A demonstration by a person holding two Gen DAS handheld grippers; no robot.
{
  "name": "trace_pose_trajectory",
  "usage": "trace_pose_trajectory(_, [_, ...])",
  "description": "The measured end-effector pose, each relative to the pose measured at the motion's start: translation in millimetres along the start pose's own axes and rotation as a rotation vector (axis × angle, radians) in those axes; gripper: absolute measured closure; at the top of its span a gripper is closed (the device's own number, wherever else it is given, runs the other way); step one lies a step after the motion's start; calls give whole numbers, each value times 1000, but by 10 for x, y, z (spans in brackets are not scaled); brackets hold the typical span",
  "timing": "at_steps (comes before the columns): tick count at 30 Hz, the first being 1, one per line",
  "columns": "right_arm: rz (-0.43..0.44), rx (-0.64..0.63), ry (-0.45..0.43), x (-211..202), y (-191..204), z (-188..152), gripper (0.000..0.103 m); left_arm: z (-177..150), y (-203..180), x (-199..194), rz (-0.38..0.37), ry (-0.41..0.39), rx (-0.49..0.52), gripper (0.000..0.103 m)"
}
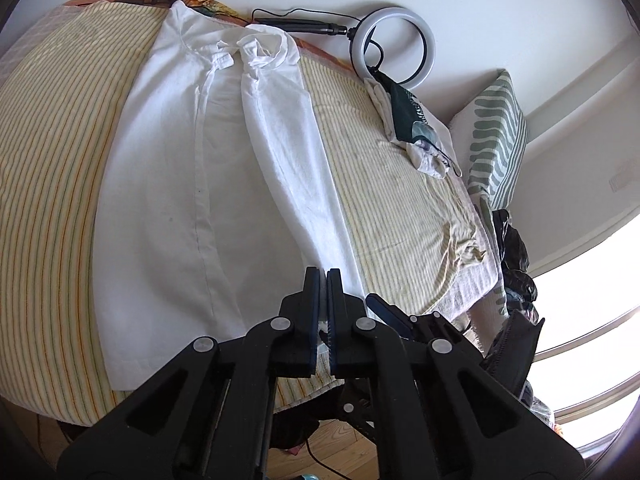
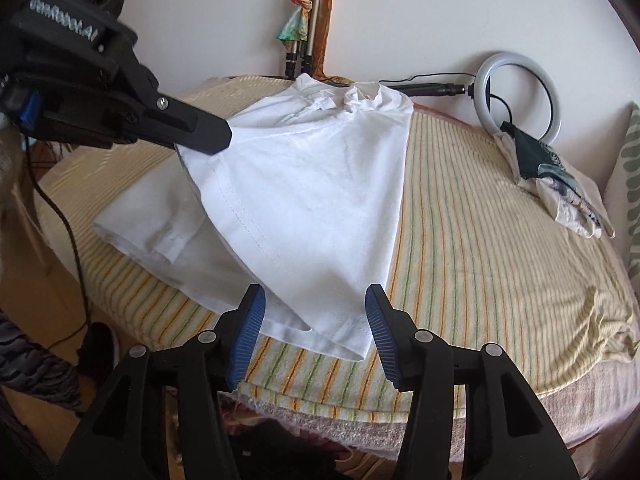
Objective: Fold small clothes
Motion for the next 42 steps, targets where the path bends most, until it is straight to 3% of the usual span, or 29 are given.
trace_pose_trajectory(4, [-80,51,14,-36,-179,-71,53,-16,58,-51,-7,-12,-19,102])
trace_pose_trajectory(5, [-93,55,7,-70,-208,-81,62,-36,77,-31,-2,-6,-20,102])
trace_pose_trajectory(6, [-89,50,1,-100,-212,-83,78,-62,104,9,10,1,-22,102])
trace_pose_trajectory(8, [-83,30,3,-117,-175,-96,95,-145,194,154,42,35,-41,102])
trace_pose_trajectory(11, [-110,30,12,-88,-151,-145,103,-267,289,344,66,86,-70,102])
trace_pose_trajectory(14, [-71,70,15,-95,-240,-159,103,-290,269,298,111,52,-31,102])
trace_pose_trajectory(19, [-54,80,33,-22,-289,-230,103,-392,323,438,172,77,-15,102])
trace_pose_trajectory(23, [-34,86,46,-54,-308,-260,103,-459,263,234,213,54,38,100])
trace_pose_trajectory(26, [17,71,87,-80,-341,-318,103,-514,408,-92,279,-37,33,87])
trace_pose_trajectory(28, [22,41,105,-133,-359,-401,103,-553,620,-239,320,-76,-12,70])
trace_pose_trajectory(29, [39,30,116,-169,-379,-438,103,-578,741,-278,327,-76,-41,69])
trace_pose_trajectory(31, [108,51,127,-258,-452,-467,101,-640,947,-288,325,-57,-98,68])
trace_pose_trajectory(36, [277,167,104,-347,-657,-250,72,-690,1159,-147,239,-9,-193,68])
trace_pose_trajectory(42, [419,255,193,-44,-761,-66,72,-622,1193,-149,182,-16,-239,68])
Point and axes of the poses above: each gripper's, at about its wrist camera, not at the fingertips, and x roughly the way its jaws point, y to its left, z to its top, the point moved 6 cm from there along x, roughly the way its jaws point, and after that the axes turned 14 degrees about y, right-handed, at the moved point
